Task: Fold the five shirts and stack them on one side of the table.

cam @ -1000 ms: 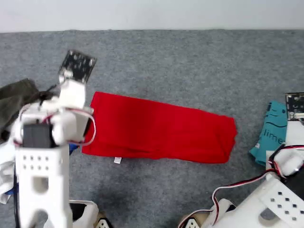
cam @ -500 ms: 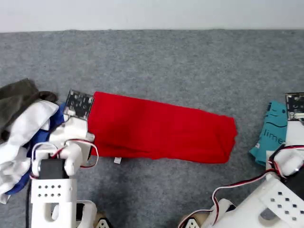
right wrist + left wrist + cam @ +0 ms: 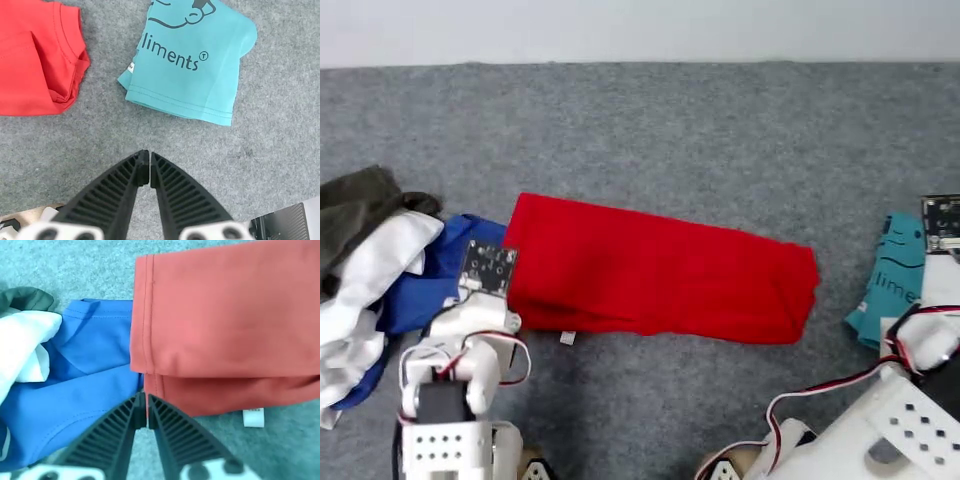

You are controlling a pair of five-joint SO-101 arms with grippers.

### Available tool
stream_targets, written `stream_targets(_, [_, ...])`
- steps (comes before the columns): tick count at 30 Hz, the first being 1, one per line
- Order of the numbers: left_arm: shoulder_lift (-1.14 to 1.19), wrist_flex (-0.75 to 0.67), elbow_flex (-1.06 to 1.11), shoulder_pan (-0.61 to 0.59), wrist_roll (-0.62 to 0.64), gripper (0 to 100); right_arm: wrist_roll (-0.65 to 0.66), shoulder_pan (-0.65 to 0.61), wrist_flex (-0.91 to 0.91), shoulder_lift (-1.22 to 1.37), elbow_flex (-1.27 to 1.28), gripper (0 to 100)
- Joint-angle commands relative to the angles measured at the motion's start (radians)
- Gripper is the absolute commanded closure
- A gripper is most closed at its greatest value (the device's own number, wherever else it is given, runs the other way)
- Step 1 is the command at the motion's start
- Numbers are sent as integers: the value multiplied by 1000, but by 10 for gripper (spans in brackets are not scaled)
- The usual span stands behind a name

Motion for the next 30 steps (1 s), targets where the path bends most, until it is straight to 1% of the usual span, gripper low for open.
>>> stream_targets(1, [-144,-26,65,-6,8,985,-11,-70,38,-7,28,987])
stream_targets(4, [-292,-20,150,-6,8,985,-12,-163,38,-7,94,987])
stream_targets(6, [-384,-20,197,-29,8,986,-48,-219,36,-7,124,987])
stream_targets(10, [-347,-84,232,-106,9,986,-123,-311,7,-7,160,987])
stream_targets(12, [-350,-92,248,-140,9,986,-143,-352,-21,-7,183,987])
stream_targets(19, [-354,-94,249,-149,3,986,-253,-513,-179,-7,339,986])
stream_targets(22, [-354,-75,249,-152,9,986,-279,-559,-263,-7,402,961])
stream_targets(25, [-354,-41,249,-152,11,986,-304,-575,-323,-7,440,922])
stream_targets(27, [-354,-35,249,-146,41,986,-316,-575,-351,-7,454,920])
stream_targets(30, [-354,-32,249,-173,97,986,-315,-575,-378,-7,473,920])
